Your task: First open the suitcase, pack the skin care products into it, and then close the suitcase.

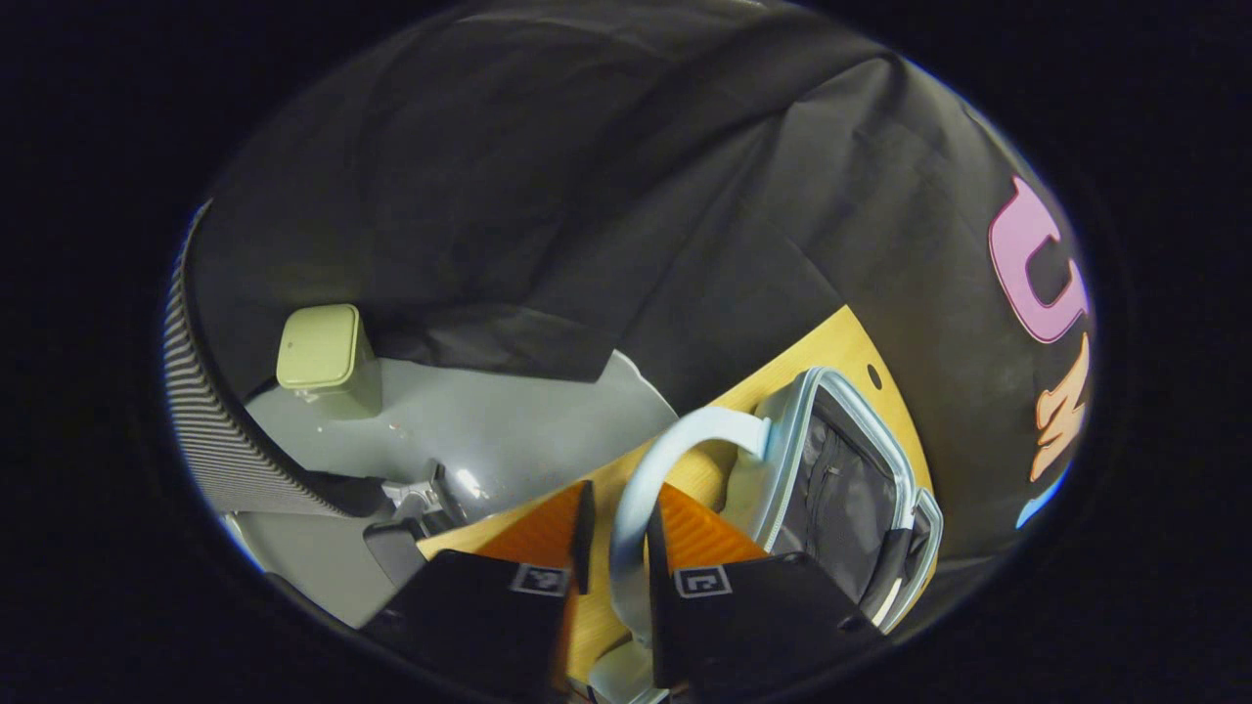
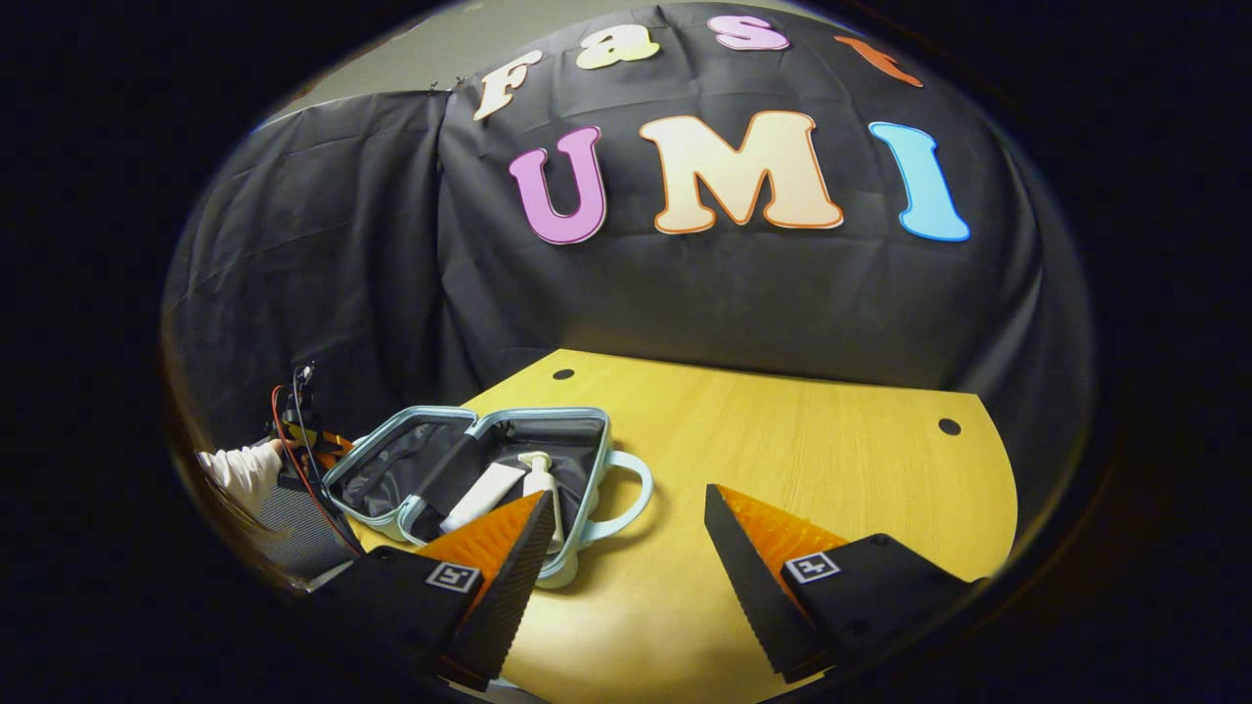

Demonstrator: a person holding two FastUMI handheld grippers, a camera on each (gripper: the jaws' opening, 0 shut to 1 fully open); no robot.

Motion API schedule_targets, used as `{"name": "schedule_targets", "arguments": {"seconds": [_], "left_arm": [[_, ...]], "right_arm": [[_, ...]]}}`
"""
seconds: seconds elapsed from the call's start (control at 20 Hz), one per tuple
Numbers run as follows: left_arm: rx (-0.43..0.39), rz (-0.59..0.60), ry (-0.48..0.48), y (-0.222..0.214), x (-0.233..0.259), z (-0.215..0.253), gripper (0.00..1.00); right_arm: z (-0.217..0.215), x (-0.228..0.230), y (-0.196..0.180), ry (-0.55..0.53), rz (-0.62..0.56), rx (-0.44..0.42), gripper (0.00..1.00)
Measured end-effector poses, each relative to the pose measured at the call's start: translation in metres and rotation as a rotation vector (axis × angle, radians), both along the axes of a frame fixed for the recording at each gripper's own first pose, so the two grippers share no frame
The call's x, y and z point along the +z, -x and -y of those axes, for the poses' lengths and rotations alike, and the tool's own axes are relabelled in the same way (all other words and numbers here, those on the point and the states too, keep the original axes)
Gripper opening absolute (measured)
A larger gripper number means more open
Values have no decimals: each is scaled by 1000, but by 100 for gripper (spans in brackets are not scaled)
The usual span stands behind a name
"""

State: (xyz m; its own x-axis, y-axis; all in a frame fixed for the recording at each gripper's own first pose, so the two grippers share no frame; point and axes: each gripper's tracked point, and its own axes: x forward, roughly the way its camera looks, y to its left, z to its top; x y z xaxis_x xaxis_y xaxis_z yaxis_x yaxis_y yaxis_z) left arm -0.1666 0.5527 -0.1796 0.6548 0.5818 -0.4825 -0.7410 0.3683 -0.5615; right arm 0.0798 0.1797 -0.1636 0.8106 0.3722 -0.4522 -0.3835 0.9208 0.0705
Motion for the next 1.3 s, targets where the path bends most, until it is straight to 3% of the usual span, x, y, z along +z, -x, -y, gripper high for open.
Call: {"name": "schedule_targets", "arguments": {"seconds": [0.05, 0.3, 0.6, 0.9, 1.2, 1.3], "left_arm": [[-10, -18, -10, 1, 1, 1, 12], [-35, -104, -75, 1, 31, 17, 6], [-94, -45, -235, -11, 143, 59, 6], [-252, -22, -426, -63, 244, 167, 4], [-379, 11, -527, -135, 274, 269, 7], [-469, 53, -513, -168, 272, 311, 4]], "right_arm": [[3, 0, 0, -9, -3, -12, 100], [17, 8, -1, -6, 26, -37, 97], [35, 20, -1, 2, 59, -64, 97], [59, 36, 3, -17, 103, -107, 97], [101, 52, 15, -18, 140, -160, 97], [117, 56, 19, -11, 149, -177, 97]]}}
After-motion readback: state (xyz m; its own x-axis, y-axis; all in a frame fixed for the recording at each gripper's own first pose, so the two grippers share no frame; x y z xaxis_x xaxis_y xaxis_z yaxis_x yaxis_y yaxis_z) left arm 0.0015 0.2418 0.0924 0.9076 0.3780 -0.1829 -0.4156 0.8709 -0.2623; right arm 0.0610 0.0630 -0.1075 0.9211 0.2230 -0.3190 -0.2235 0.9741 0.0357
